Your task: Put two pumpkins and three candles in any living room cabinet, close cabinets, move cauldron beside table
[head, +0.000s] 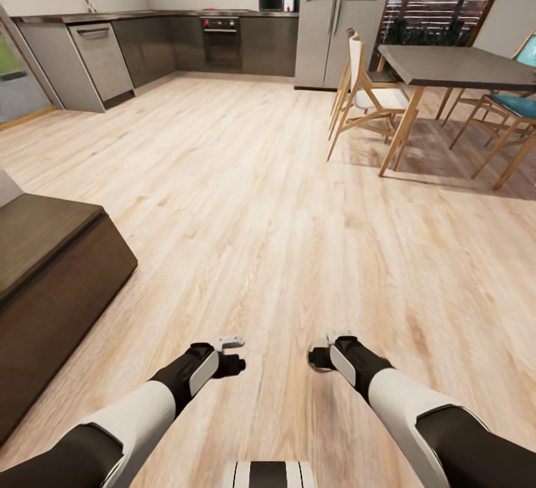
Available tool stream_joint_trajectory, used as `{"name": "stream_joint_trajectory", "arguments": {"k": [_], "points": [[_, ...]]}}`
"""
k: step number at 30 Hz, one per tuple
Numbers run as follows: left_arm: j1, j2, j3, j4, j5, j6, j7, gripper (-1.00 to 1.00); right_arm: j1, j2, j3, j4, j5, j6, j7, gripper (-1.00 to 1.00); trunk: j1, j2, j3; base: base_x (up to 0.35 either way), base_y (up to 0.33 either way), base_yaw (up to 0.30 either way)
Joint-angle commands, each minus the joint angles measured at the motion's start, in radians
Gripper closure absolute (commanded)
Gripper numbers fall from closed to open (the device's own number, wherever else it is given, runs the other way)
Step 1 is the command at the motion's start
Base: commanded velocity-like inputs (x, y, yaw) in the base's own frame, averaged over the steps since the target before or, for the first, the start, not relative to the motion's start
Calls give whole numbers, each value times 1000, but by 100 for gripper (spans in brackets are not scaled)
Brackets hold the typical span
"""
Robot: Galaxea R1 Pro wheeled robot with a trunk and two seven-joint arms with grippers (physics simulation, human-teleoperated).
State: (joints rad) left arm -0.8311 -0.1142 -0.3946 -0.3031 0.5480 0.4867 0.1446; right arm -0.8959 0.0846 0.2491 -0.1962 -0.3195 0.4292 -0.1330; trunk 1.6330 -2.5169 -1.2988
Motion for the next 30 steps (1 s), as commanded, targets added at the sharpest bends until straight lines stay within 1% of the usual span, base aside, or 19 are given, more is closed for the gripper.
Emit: {"name": "stream_joint_trajectory", "arguments": {"k": [1,3,9,12,14,15,18,19,20,21,23,25,30], "points": [[0,1,-7,10,11,3,8,-100,0,0,26,-2,-12,5,-7,100,-1,0,5,0,0,0],[1,3,-6,29,12,2,9,-100,0,0,53,-2,-13,5,-7,100,-1,1,15,0,0,11],[1,6,-3,62,12,-1,9,-100,0,-1,61,-2,-13,5,-7,100,-4,2,48,0,0,53],[1,21,9,80,12,-3,9,-100,0,0,62,-2,-13,5,-5,100,-5,3,64,0,0,79],[2,38,30,99,14,-6,8,-100,0,1,64,-2,-13,3,-4,100,-6,3,75,0,0,95],[2,41,35,102,15,-6,8,-100,0,2,64,-2,-13,2,-4,100,-6,3,76,0,0,100],[6,54,81,112,22,-18,8,-100,0,1,61,-2,-13,2,-4,100,-6,3,81,0,0,105],[7,60,88,112,23,-22,8,-100,0,1,61,-2,-13,2,-4,100,-6,3,82,0,0,106],[8,73,102,113,24,-30,7,-100,0,2,61,-2,-13,2,-4,100,-6,3,84,0,0,106],[9,96,123,113,27,-46,6,-100,0,2,60,-2,-13,3,-4,100,-6,3,85,0,0,107],[10,111,136,114,27,-61,4,-100,0,0,60,-2,-13,4,-4,100,-6,3,88,-10,0,97],[10,119,144,114,28,-71,2,-100,0,-1,59,-2,-13,4,-2,100,-6,3,89,-100,-7,46],[10,123,148,115,30,-78,1,-100,0,-3,58,-3,-13,5,-2,100,-6,3,92,-238,-60,80]]}}
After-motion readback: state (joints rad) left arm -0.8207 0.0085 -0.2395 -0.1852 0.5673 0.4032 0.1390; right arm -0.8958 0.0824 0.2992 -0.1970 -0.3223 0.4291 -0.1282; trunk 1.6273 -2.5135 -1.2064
